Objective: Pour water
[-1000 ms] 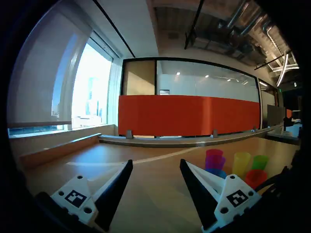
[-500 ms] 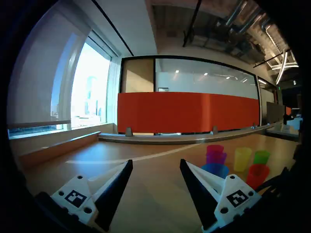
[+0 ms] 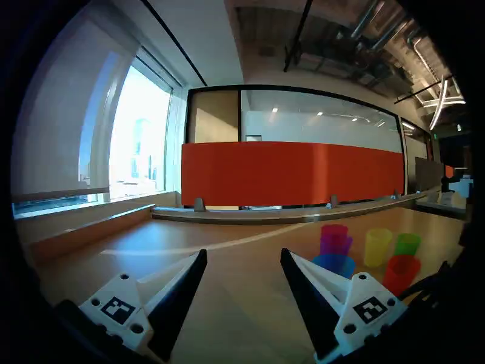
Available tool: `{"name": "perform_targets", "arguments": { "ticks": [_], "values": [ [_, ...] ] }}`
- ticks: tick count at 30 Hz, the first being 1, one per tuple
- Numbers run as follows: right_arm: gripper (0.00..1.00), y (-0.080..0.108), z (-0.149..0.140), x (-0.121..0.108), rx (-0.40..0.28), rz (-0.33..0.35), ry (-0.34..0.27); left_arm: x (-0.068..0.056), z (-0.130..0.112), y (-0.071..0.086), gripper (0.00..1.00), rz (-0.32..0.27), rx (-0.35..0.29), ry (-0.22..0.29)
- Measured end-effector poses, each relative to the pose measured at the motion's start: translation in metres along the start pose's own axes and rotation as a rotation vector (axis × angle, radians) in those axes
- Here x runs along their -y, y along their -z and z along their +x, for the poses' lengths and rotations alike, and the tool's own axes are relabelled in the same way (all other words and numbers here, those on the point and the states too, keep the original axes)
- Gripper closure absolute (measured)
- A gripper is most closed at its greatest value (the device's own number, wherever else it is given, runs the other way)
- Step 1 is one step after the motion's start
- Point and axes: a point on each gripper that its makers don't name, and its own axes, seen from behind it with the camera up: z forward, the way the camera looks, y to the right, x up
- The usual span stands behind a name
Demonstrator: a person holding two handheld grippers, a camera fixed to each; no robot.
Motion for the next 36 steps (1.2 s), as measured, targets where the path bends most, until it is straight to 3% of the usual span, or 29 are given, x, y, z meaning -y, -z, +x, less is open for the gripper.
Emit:
{"name": "perform_targets", "arguments": {
  "ticks": [19,30,36],
  "values": [
    [0.01,0.003,0.011,-0.004,-0.067,0.01,0.014,-0.001,0.0,0.0,0.1,-0.001,0.001,-0.004],
    [0.01,-0.009,-0.002,0.009,-0.106,0.054,-0.026,-0.001,0.0,0.0,0.1,-0.001,0.001,-0.004],
    [0.01,-0.02,-0.015,0.012,-0.088,0.064,-0.031,-0.002,0.0,0.0,0.1,-0.001,0.001,-0.004]
  ]
}}
